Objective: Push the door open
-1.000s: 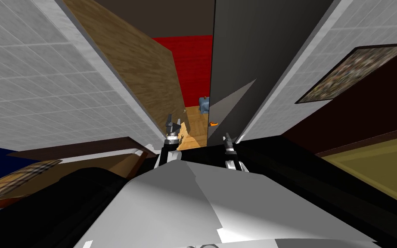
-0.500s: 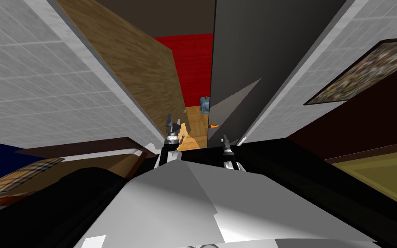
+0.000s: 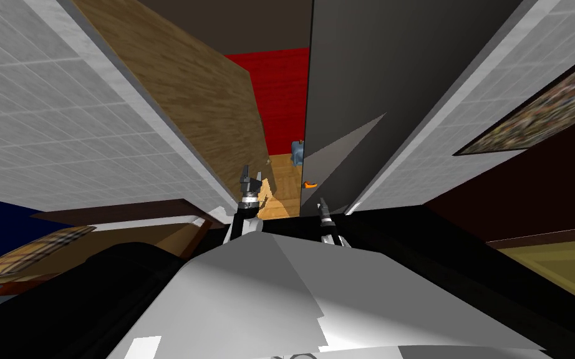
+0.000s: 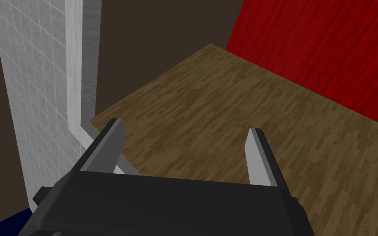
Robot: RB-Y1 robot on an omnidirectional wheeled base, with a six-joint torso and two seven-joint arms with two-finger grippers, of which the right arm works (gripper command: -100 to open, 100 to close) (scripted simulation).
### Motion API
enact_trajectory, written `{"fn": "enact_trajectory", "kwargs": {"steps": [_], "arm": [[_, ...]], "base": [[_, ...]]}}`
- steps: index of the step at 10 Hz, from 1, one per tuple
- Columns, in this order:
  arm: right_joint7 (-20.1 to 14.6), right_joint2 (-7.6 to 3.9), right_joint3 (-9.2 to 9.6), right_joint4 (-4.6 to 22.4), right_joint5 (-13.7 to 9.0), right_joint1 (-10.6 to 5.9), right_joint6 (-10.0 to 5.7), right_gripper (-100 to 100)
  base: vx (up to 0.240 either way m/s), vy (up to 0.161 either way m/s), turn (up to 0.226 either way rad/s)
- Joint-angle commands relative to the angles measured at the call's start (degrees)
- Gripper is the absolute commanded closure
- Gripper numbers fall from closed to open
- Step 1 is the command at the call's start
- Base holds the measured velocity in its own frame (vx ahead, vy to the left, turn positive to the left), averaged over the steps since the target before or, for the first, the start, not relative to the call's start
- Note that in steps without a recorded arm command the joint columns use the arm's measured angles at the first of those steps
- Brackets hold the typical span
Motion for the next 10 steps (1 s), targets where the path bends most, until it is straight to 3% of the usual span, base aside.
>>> {"fn": "enact_trajectory", "kwargs": {"steps": [1, 8, 10], "arm": [[0.11, 0.35, 0.11, 1.7, 0.05, -0.56, 0.0, -100], [0.68, 2.74, 0.48, 9.97, 0.3, -3.19, -0.76, -100], [0.57, 2.65, 0.56, 9.4, 0.34, -2.9, -0.51, -100]], "base": [[0.111, -0.039, 0.039], [0.102, -0.046, 0.042], [0.066, -0.032, 0.018]]}}
